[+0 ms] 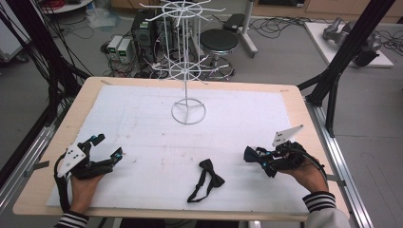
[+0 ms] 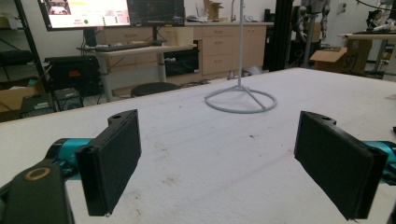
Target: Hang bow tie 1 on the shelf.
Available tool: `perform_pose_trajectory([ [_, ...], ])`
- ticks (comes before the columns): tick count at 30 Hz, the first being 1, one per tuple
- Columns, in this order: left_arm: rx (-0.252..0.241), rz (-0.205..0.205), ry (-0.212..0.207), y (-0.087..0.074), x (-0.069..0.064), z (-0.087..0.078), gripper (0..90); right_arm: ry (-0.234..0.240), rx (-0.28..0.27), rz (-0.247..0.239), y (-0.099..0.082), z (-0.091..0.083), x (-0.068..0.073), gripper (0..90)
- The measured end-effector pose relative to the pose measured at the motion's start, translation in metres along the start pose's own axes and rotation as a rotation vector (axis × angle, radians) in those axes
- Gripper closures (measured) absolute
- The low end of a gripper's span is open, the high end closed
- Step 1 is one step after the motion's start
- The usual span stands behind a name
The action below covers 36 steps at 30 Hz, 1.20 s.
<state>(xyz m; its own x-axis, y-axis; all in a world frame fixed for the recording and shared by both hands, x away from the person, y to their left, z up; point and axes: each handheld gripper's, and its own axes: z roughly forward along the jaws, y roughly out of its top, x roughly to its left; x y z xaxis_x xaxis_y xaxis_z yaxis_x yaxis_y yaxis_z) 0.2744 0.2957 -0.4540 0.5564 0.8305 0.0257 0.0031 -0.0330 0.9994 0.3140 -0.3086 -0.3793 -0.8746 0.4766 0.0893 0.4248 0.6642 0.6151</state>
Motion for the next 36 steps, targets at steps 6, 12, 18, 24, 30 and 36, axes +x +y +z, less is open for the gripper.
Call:
perform_pose_trajectory([
  [6, 0.000, 0.000, 0.001, 0.000, 0.000, 0.000, 15.2, 0.008, -0.161, 0.047, 0.007, -0.008, 0.000, 75.5],
  [12, 0.000, 0.000, 0.001, 0.000, 0.000, 0.000, 15.2, 0.014, -0.284, 0.069, 0.013, -0.012, 0.001, 75.5],
  [18, 0.000, 0.000, 0.000, 0.000, 0.000, 0.000, 15.2, -0.002, -0.335, 0.096, 0.020, -0.011, 0.003, 75.4],
  [24, 0.000, 0.000, 0.000, 0.000, 0.000, 0.000, 15.2, -0.015, -0.413, 0.127, 0.029, -0.011, 0.005, 75.4],
  [30, -0.001, 0.000, -0.002, 0.000, 0.000, 0.000, 15.2, -0.036, -0.461, 0.157, 0.038, -0.012, 0.008, 75.3],
  [36, -0.001, 0.000, -0.001, 0.000, 0.000, 0.000, 15.2, -0.060, -0.520, 0.137, 0.050, -0.012, 0.011, 75.3],
])
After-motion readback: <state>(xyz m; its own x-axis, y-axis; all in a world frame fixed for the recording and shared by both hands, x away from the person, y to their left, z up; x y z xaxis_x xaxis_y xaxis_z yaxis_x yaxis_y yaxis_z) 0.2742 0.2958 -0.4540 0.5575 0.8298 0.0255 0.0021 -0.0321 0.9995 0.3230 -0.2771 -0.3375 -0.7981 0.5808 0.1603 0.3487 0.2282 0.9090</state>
